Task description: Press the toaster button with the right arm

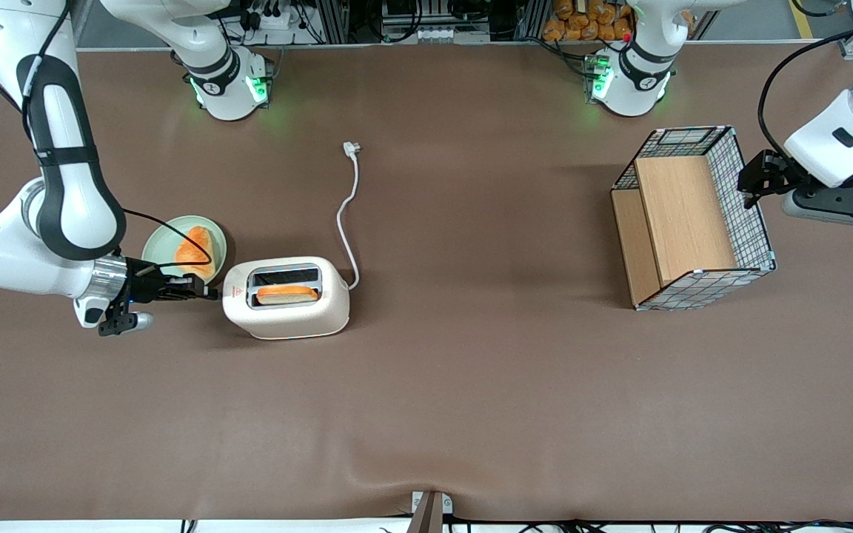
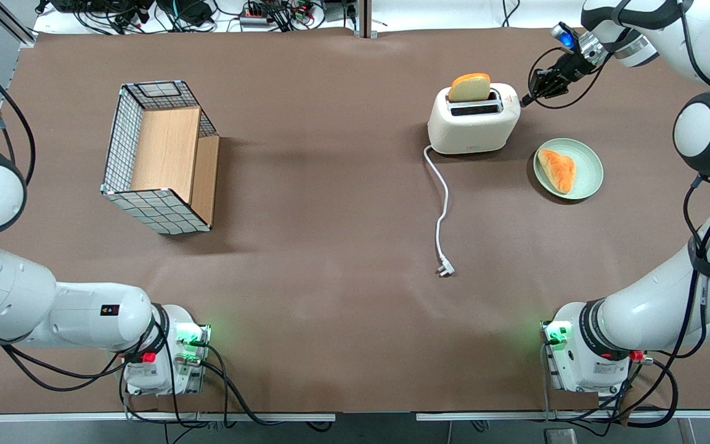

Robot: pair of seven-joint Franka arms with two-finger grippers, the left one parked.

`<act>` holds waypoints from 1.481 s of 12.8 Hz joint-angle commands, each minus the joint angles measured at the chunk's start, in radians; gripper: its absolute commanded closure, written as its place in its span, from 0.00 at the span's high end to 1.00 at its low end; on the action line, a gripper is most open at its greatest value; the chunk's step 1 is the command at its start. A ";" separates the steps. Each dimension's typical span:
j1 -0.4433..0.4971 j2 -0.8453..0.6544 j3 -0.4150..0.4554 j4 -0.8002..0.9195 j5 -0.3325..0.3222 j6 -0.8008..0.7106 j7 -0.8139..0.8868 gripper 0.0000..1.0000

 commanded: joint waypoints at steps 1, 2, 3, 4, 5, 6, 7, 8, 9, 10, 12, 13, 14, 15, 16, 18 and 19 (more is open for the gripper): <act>-0.004 0.022 0.004 -0.003 0.029 0.005 -0.028 0.00; -0.004 0.029 0.004 -0.003 0.029 0.005 -0.029 0.00; -0.005 0.038 0.004 -0.003 0.029 0.008 -0.032 0.00; -0.007 0.046 0.004 -0.001 0.029 0.010 -0.032 0.00; -0.007 0.049 0.004 -0.001 0.031 0.010 -0.032 0.00; -0.008 0.054 0.004 -0.001 0.041 0.010 -0.034 0.00; -0.010 0.066 0.004 -0.001 0.057 0.008 -0.037 0.00; -0.010 0.074 0.004 -0.001 0.075 0.008 -0.038 0.00; -0.008 0.083 0.004 0.000 0.081 0.008 -0.038 0.00; -0.010 0.085 0.004 -0.001 0.084 0.008 -0.038 0.00; -0.013 0.092 0.004 0.000 0.086 0.007 -0.037 0.00; -0.013 0.100 0.004 0.000 0.103 0.002 -0.038 0.00; -0.011 0.103 0.004 0.000 0.116 0.000 -0.038 0.00; -0.013 0.106 0.004 0.000 0.118 0.000 -0.038 0.00; -0.013 0.112 0.004 0.000 0.120 0.000 -0.040 0.00; -0.014 0.115 0.004 0.000 0.121 0.000 -0.038 0.00; -0.014 0.118 0.004 0.000 0.121 0.000 -0.038 0.00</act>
